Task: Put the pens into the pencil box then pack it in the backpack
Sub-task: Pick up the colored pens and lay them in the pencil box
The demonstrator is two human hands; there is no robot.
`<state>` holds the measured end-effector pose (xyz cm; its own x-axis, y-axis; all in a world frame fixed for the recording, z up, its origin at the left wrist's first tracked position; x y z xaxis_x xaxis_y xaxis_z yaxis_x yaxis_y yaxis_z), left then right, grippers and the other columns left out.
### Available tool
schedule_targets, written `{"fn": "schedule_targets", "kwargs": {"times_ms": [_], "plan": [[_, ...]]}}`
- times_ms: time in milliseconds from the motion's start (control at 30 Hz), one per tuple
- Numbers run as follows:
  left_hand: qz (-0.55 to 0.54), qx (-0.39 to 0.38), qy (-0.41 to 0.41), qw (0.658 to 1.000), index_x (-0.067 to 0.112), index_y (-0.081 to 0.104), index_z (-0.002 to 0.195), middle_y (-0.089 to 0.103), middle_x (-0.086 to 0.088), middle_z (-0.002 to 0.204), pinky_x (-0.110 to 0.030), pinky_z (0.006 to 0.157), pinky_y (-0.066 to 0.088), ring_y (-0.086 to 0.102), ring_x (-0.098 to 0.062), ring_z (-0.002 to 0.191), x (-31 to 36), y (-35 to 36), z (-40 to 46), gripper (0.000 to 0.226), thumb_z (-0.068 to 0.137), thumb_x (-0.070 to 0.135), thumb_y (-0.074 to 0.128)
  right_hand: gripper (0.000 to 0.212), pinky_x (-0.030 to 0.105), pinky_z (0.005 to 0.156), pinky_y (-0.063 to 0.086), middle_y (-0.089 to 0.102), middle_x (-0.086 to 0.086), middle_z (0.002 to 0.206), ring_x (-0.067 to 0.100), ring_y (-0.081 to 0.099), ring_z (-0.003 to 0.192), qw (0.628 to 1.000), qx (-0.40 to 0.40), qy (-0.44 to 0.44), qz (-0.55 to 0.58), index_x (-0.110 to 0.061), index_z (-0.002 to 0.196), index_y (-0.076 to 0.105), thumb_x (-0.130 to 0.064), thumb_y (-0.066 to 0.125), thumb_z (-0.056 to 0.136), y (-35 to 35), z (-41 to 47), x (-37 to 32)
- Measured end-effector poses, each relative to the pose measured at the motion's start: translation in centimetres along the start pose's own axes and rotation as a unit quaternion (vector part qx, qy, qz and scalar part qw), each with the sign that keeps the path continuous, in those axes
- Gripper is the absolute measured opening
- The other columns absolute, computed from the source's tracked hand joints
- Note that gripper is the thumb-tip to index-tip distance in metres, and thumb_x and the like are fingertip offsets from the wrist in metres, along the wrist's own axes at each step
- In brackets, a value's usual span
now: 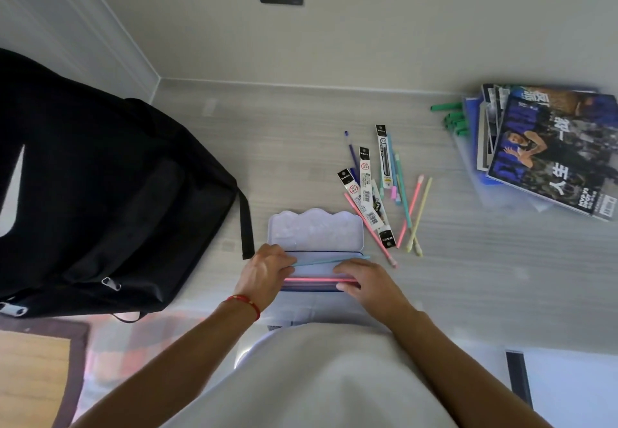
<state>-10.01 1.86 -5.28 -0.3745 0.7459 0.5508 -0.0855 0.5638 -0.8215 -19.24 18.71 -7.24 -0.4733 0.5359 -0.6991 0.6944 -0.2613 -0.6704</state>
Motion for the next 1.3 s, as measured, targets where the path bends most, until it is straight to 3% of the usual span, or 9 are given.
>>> {"fn": "schedule_targets", "kwargs": {"times_ms": [100,200,333,467,733,867,1000,1167,1300], "plan": [[0.011,-0.002,0.015,1.000,0.008,0.077,0.101,0.068,-0.011,0.096,-0.037,0.081,0.057,0.061,-0.029,0.095,0.2,0.1,-0.1,0.016,0.086,0.009,0.072,0.012,0.025,0.085,0.047,0.072,0.003,0.097,0.022,0.065,0.094,0.995,0.101,-0.002,-0.004,-0.008,0.093,0.074,-0.004,0.076,0.083,-1.9,-1.6,0.2],[0.044,0.013,0.045,0.998,0.010,0.079,0.091,0.066,-0.010,0.087,-0.043,0.070,0.057,0.059,-0.033,0.084,0.5,-0.1,-0.3,0.014,0.079,0.004,0.077,0.018,0.024,0.086,0.044,0.067,0.005,0.099,0.020,0.059,0.095,0.980,0.195,0.041,-0.015,-0.008,0.098,0.072,0.000,0.076,0.083,-4.1,-2.9,1.7],[0.074,0.028,0.021,0.997,0.017,0.079,0.093,0.062,-0.007,0.085,-0.044,0.069,0.053,0.053,-0.031,0.082,-0.8,-0.3,-0.7,0.017,0.078,0.009,0.079,0.027,0.032,0.089,0.048,0.065,0.008,0.104,0.028,0.062,0.098,0.983,0.172,0.067,-0.009,-0.008,0.111,0.073,-0.002,0.075,0.085,-3.7,-2.8,3.0],[0.057,0.023,0.018,0.998,0.011,0.078,0.098,0.060,-0.008,0.089,-0.041,0.070,0.056,0.053,-0.030,0.082,-0.9,0.0,-0.9,0.019,0.080,0.006,0.077,0.033,0.037,0.089,0.054,0.060,0.010,0.109,0.026,0.063,0.097,0.987,0.141,0.073,-0.009,-0.010,0.119,0.072,-0.007,0.075,0.087,-2.1,-2.6,2.7],[0.076,0.026,0.026,0.996,0.012,0.076,0.089,0.072,-0.004,0.088,-0.042,0.073,0.056,0.058,-0.030,0.085,-1.1,-0.3,-1.8,0.012,0.079,0.006,0.076,0.002,0.036,0.066,0.056,0.057,0.007,0.100,0.029,0.062,0.093,0.983,0.158,0.071,-0.056,-0.013,0.084,0.077,-0.011,0.078,0.085,-1.6,-2.5,3.0],[0.076,0.025,0.010,0.997,0.011,0.072,0.096,0.072,-0.005,0.092,-0.041,0.074,0.057,0.059,-0.030,0.088,-1.5,-0.3,-2.1,0.019,0.079,0.004,0.074,0.005,0.040,0.062,0.058,0.056,0.005,0.101,0.024,0.060,0.091,0.981,0.160,0.082,-0.070,-0.014,0.083,0.075,-0.015,0.075,0.087,-1.5,-2.7,3.1],[0.114,0.019,0.022,0.993,0.014,0.066,0.087,0.066,-0.004,0.088,-0.040,0.067,0.055,0.055,-0.027,0.083,-0.9,0.0,-1.8,0.010,0.082,0.006,0.069,0.006,0.038,0.064,0.057,0.055,0.005,0.105,0.024,0.062,0.088,0.982,0.145,0.076,-0.092,-0.014,0.090,0.073,-0.020,0.070,0.092,-1.8,-2.7,2.7],[0.150,0.002,0.019,0.989,0.015,0.068,0.087,0.062,-0.006,0.094,-0.036,0.061,0.053,0.057,-0.027,0.077,-0.6,0.5,-2.0,0.025,0.070,-0.003,0.071,0.004,0.042,0.065,0.056,0.057,0.007,0.104,0.030,0.064,0.080,0.967,0.220,0.120,-0.043,-0.012,0.095,0.067,-0.015,0.068,0.093,-4.9,-3.3,3.9],[0.098,0.011,-0.035,0.995,0.010,0.066,0.100,0.058,-0.009,0.107,-0.040,0.062,0.057,0.057,-0.028,0.080,-1.1,0.2,-2.2,0.025,0.080,-0.006,0.063,0.015,0.045,0.066,0.057,0.059,0.012,0.104,0.036,0.064,0.089,0.931,0.291,0.216,-0.040,-0.011,0.103,0.065,-0.020,0.069,0.091,-8.9,-3.2,6.9]]}}
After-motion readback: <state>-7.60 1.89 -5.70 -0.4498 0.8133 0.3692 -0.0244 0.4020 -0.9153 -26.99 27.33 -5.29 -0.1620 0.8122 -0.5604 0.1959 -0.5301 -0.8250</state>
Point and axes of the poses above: each hand's wrist, its own z-axis towards the middle knuckle, its own y-axis out of the palm, x = y × z, the point moved 10 cm from there along z, towards the middle knuckle
